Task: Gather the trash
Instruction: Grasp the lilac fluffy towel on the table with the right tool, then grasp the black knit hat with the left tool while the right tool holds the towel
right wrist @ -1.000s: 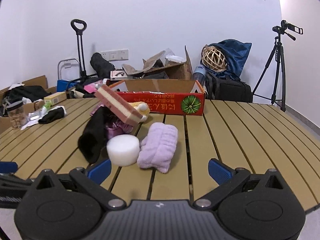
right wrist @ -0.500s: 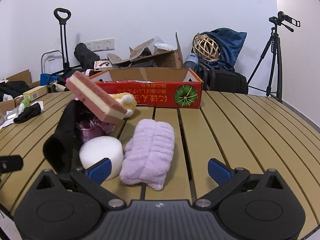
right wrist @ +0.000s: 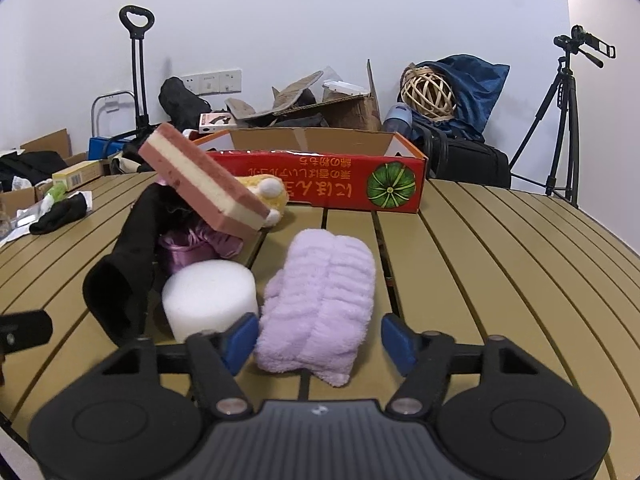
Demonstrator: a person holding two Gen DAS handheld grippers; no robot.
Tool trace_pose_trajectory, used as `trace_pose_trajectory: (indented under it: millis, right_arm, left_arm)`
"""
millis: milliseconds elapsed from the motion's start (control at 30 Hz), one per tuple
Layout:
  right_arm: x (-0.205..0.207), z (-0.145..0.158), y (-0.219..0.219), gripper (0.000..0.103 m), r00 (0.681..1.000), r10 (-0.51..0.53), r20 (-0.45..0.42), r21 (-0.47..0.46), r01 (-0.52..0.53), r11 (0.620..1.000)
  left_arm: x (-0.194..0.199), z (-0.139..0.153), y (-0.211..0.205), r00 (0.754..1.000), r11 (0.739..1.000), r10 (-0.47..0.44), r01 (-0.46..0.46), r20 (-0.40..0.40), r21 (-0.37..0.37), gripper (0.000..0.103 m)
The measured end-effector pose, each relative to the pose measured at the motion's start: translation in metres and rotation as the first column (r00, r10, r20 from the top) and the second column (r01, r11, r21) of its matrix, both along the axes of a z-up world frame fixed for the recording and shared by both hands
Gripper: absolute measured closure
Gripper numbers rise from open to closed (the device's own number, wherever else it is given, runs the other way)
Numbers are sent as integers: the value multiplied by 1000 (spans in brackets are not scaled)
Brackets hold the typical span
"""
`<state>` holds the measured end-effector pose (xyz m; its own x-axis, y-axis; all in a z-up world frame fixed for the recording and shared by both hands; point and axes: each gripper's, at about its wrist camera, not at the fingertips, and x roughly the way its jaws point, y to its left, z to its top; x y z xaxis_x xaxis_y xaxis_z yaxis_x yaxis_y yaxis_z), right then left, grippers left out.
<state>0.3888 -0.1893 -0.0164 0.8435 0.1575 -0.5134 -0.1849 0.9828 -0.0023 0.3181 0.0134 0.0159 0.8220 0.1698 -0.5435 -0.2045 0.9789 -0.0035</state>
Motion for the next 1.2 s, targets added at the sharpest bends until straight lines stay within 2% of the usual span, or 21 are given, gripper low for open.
trace_pose_trajectory:
  millis: [67,133,167,467,700,933,1200]
  right_arm:
    - [1,-1,-2,44,1000,6,-3,11,-6,1000]
    - [1,-2,-5,52,1000,11,3,25,-11,1000]
    - [1,-2,-6,59,1000,11,3,27,-11,1000]
    - [-5,3,-27,74,1000,12,1,100,-12,995]
    - [-19,12,-52,76,998,-43,47,140,36,989]
    - [-35,21,-71,76,992,-76,100,131,63,989]
    - [-51,25,-87,76,986,-105,128,129,88,988]
  left_arm:
    - [-1,-1,-3,1000,1000,-4,4,2,-1,0]
    - [0,-2,-7,1000,1000,-5,5,1,5,0]
    - [0,-3,-9,1000,1000,-6,6,1,9,0]
    - [0,-4,-23,1000,1000,-18,18,19,-8,0]
    - [7,-2,-35,999,999,-29,30,43,-36,0]
    - [17,3,-44,996,998,-22,26,84,-52,0]
    - [37,-2,-46,997,997,6,0,81,-80,0]
